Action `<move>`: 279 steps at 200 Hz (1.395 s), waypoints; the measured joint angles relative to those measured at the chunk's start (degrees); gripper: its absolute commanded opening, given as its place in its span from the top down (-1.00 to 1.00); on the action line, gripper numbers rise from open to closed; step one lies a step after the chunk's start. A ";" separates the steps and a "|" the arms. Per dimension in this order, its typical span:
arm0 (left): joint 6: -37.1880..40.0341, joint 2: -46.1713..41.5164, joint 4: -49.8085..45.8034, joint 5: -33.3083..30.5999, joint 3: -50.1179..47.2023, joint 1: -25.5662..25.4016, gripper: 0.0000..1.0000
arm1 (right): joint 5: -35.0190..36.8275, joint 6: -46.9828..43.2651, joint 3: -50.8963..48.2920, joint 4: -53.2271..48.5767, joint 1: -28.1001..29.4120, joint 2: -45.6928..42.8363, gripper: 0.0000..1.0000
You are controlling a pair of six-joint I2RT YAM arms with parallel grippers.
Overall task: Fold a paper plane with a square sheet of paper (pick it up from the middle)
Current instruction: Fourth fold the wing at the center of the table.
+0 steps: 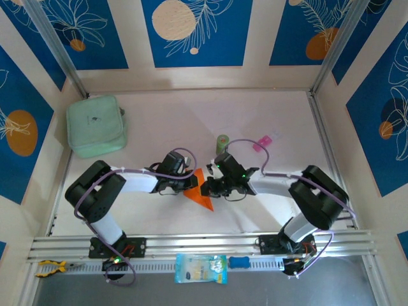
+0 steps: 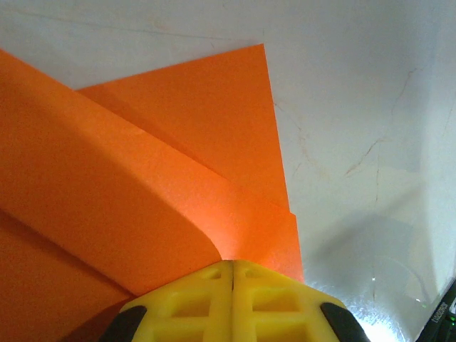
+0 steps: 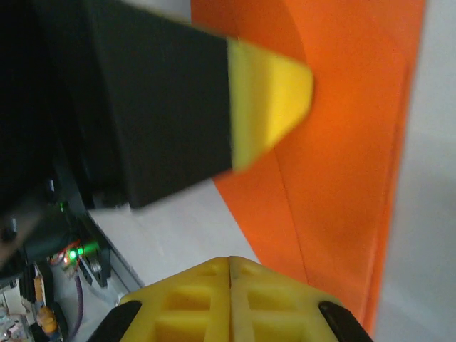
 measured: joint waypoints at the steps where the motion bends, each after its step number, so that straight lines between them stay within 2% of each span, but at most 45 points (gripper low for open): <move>1: -0.02 0.00 -0.02 0.02 0.00 0.00 0.97 | 0.07 0.09 0.13 0.15 0.00 0.28 0.84; 50: -0.04 0.00 -0.02 0.00 0.00 0.00 0.97 | 1.20 1.68 0.22 4.28 -0.33 7.43 0.85; 91: -0.44 -0.11 0.68 -0.04 -0.46 0.00 0.97 | 1.07 2.25 -3.54 9.03 -0.48 5.77 0.86; 129: -0.48 -0.11 1.27 -0.02 -0.72 0.00 0.97 | 1.29 2.01 -4.66 4.50 -0.66 2.32 0.86; 158: -0.48 -0.13 1.29 -0.02 -0.76 0.00 0.97 | 1.29 1.40 -1.53 1.33 -0.66 1.92 0.86; 191: -0.48 -0.15 1.27 -0.22 -0.76 0.00 0.97 | 0.63 1.14 2.32 2.01 -0.63 4.04 0.85; 249: -0.46 -0.42 1.25 -0.68 -0.87 0.00 0.97 | -0.04 1.16 2.08 2.21 -0.46 8.24 0.85; 279: -0.46 -0.50 1.14 -0.70 -0.94 0.00 0.97 | -0.04 1.18 -0.76 3.93 -0.20 6.49 0.87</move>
